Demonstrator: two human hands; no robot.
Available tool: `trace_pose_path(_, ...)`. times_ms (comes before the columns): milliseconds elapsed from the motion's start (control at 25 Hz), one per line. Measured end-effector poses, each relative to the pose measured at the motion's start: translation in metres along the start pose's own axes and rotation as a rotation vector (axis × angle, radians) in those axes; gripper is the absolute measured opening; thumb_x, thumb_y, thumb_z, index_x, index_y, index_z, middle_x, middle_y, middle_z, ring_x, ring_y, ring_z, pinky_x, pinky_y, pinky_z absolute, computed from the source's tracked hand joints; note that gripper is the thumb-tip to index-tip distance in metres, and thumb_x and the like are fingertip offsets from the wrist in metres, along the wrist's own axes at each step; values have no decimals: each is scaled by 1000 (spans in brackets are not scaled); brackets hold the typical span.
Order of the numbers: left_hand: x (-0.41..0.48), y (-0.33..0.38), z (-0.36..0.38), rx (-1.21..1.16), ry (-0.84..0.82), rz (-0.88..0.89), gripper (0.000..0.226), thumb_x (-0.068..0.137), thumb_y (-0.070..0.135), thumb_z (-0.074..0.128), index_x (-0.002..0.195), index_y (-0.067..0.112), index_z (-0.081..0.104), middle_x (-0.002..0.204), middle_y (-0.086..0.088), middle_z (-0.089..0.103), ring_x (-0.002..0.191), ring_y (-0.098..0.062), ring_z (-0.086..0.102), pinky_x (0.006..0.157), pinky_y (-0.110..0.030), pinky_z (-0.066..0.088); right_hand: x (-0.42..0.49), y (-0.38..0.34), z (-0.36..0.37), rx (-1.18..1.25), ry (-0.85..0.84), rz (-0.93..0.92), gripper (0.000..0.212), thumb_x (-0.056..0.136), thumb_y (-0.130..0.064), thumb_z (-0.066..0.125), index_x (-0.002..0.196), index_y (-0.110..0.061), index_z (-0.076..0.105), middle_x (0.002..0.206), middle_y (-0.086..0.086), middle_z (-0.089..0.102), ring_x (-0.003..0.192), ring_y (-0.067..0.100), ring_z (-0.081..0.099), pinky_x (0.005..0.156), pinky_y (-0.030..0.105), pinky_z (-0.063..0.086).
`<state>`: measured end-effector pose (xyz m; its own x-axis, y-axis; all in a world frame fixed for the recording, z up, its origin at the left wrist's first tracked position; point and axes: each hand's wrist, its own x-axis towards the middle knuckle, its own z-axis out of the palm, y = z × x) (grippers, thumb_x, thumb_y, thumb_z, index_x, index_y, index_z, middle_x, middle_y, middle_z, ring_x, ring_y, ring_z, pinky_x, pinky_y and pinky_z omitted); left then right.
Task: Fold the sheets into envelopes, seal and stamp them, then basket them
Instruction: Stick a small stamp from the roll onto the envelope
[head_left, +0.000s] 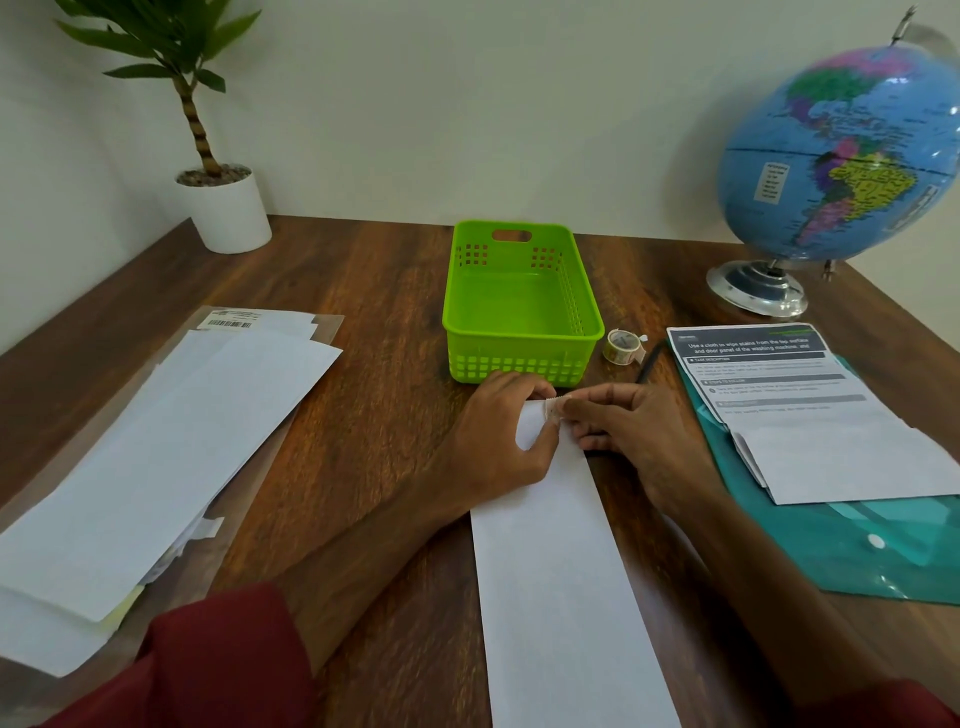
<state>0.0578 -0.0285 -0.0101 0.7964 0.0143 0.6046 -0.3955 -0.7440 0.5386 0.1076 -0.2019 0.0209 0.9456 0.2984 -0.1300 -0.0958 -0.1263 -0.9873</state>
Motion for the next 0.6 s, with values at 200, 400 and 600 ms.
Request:
trace_pose_path(200,2,-1,1,-25,23,-30,10,89,17,70,97,11,70,91,1,70,86,-13,61,78,-24,47,-2,0,2,-16,-7,-17,20,76,-22,88,91,-9,82,85,16,78,71,19,68,69,29,58)
trace_pose_path(400,4,-5,2,-26,51,-34,7,89,7,68,94,9,73,88,-2,73,83,-14,62,76,-23,45,-1,-1,3,-23,-5,-14,23,76,-24,89,92,-10,82,86,15,78,72,20,69,72,30,60)
trace_pose_path(600,5,-5,2,-30,55,-29,8,88,6,68,94,9,73,88,-2,73,83,-13,62,76,-24,46,1,1,4,-52,11,-15,21,78,-25,88,93,-11,82,85,12,79,73,22,70,74,32,61)
